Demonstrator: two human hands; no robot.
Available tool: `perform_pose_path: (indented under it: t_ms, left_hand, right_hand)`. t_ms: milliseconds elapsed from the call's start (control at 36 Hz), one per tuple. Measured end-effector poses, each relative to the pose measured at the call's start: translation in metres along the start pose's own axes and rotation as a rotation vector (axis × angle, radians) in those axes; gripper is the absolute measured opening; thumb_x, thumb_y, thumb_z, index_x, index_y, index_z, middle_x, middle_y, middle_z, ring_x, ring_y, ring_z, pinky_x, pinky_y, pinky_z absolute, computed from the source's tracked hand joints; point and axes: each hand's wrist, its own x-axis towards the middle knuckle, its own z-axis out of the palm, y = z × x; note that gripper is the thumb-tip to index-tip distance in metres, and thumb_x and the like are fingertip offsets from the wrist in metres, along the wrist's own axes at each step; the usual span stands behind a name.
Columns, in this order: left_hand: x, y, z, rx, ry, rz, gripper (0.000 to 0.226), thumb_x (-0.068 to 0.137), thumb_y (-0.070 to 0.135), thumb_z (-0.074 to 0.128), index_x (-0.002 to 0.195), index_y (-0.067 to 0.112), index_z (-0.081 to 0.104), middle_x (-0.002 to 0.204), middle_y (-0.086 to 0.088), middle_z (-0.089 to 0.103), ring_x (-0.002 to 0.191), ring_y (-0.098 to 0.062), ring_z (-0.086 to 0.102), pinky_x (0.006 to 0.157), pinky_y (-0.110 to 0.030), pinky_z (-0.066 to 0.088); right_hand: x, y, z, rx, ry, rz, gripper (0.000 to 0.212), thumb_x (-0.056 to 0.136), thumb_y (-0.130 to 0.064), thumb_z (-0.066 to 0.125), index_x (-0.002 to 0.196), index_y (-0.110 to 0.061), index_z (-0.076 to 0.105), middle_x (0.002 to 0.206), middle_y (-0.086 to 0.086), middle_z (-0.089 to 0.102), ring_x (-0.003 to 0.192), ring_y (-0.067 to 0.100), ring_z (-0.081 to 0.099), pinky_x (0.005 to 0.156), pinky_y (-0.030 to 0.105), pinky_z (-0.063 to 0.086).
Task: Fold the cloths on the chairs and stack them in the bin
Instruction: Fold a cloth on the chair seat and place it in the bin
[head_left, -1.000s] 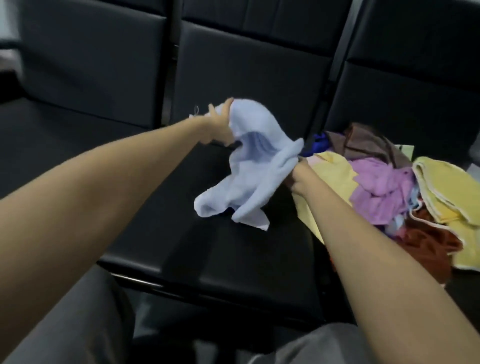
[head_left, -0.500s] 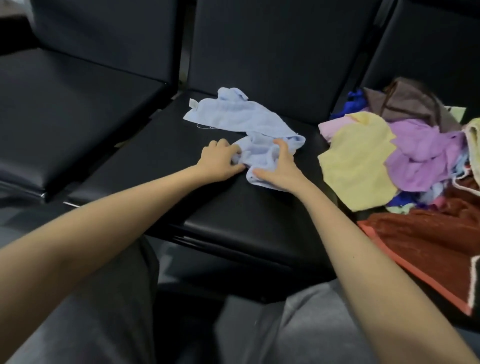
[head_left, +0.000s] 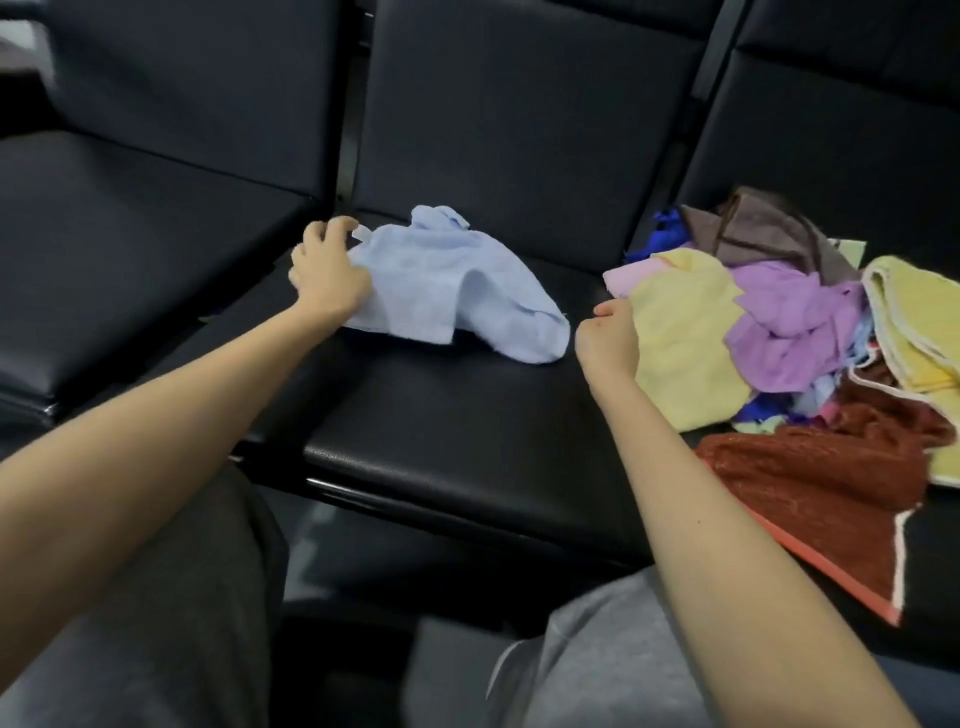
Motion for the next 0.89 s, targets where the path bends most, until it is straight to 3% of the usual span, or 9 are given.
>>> perform_pose_path:
  t_ms: [194,278,389,472,528,583,694,778,889]
  left_hand:
    - [-0.024,0.005,0.006,0.506,-0.689,0.341,0.04,0.086,0.043,0.053,0.126,0.037,0.053,0.122,0.005,0.056,0.116,-0.025,0.047,0.1,-0.041,0.035]
    - [-0.025,0.001,0.014,0.42,-0.509,0.429,0.027,0.093,0.037,0.051,0.094,0.017,0.069,0.092,-0.003,0.066,0.09,-0.024,0.055,0.085,-0.032,0.04]
    - [-0.041,0.025,0.022,0.176,-0.482,0.508,0.035,0.096,0.028,0.046,0.089,0.0,0.065,0.078,-0.003,0.062,0.073,-0.016,0.054,0.064,-0.017,0.035]
    - [-0.059,0.048,0.023,-0.084,-0.448,0.482,0.031,0.098,0.028,0.047,0.079,0.006,0.059,0.066,0.003,0.056,0.062,-0.007,0.048,0.06,-0.027,0.037]
    - [-0.065,0.056,0.022,-0.188,-0.543,0.419,0.036,0.095,0.038,0.05,0.096,0.005,0.061,0.081,-0.008,0.064,0.071,-0.014,0.055,0.069,-0.03,0.045]
    - [-0.07,0.057,0.016,-0.18,-0.708,0.348,0.046,0.091,0.046,0.056,0.126,0.017,0.051,0.101,-0.006,0.064,0.085,-0.015,0.06,0.078,-0.028,0.049]
    - [-0.074,0.047,0.015,0.18,-0.869,0.371,0.067,0.081,0.046,0.069,0.133,0.021,0.034,0.109,0.005,0.053,0.104,-0.015,0.052,0.084,-0.024,0.035]
    - [-0.068,0.042,0.024,0.24,-0.687,0.448,0.017,0.085,0.027,0.06,0.087,0.017,0.047,0.082,0.002,0.05,0.091,-0.028,0.053,0.066,-0.029,0.031]
    - [-0.058,0.048,0.017,0.009,-0.373,0.38,0.029,0.077,0.023,0.037,0.078,0.009,0.062,0.082,-0.007,0.059,0.083,-0.026,0.055,0.065,-0.027,0.036]
  right_hand:
    - [-0.028,-0.01,0.013,-0.374,-0.408,-0.469,0.055,0.085,-0.008,0.049,0.138,-0.023,0.043,0.14,0.006,0.045,0.127,0.027,0.043,0.105,0.036,0.035]
    - [-0.042,-0.019,0.02,-0.412,-0.525,-0.582,0.059,0.083,-0.013,0.053,0.14,-0.026,0.041,0.146,0.003,0.041,0.133,0.024,0.037,0.109,0.04,0.031]
    - [-0.058,-0.026,0.027,-0.477,-0.648,-0.618,0.09,0.083,-0.027,0.067,0.151,-0.029,0.009,0.156,0.001,0.019,0.139,0.02,0.023,0.112,0.036,0.024]
    - [-0.061,-0.027,0.036,-0.319,-0.56,-0.585,0.08,0.085,-0.025,0.067,0.149,-0.024,0.018,0.145,0.002,0.039,0.118,0.014,0.045,0.1,0.027,0.04]
    - [-0.058,-0.033,0.031,-0.217,-0.33,-0.484,0.029,0.09,-0.037,0.062,0.109,-0.015,0.059,0.086,-0.01,0.069,0.077,0.002,0.058,0.07,0.011,0.045]
    - [-0.048,-0.031,0.031,-0.231,-0.193,-0.348,0.032,0.093,-0.043,0.053,0.076,-0.016,0.057,0.055,-0.011,0.058,0.066,0.006,0.056,0.058,0.012,0.038]
    - [-0.04,-0.027,0.023,-0.647,-0.232,-0.32,0.024,0.089,-0.039,0.042,0.109,-0.029,0.05,0.102,0.001,0.057,0.1,0.026,0.052,0.074,0.032,0.039]
    - [-0.034,-0.031,0.014,-0.683,-0.196,-0.289,0.031,0.089,-0.028,0.042,0.118,-0.024,0.055,0.128,0.009,0.052,0.12,0.034,0.044,0.085,0.038,0.034]
    - [-0.028,-0.028,-0.004,-0.864,0.003,-0.415,0.029,0.09,-0.016,0.051,0.119,-0.015,0.054,0.126,0.01,0.048,0.12,0.032,0.04,0.096,0.038,0.031]
